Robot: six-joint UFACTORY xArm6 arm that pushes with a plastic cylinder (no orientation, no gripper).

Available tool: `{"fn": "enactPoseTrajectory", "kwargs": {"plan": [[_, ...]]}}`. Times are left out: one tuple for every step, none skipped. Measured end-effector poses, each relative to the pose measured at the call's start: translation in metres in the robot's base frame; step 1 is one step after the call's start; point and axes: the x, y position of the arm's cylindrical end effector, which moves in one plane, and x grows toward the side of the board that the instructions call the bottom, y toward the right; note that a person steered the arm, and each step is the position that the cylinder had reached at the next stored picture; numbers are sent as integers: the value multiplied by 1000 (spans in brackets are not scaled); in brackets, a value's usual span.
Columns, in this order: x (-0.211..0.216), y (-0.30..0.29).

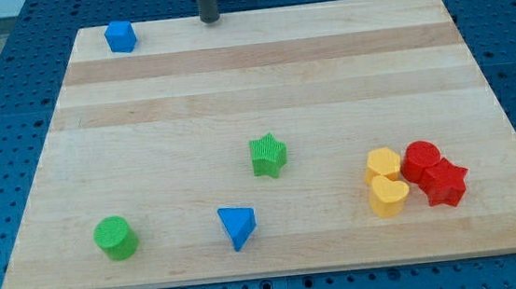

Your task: Push the blue cube slightly towards the bottom side

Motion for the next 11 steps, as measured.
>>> {"fn": "enactPoseTrajectory", "kwargs": {"plan": [[0,-7],[0,-32],[0,-78],[-1,-110],[0,-121],[4,-126],[7,-134],[16,-141],[26,-141],[30,-139],[27,-45]]}}
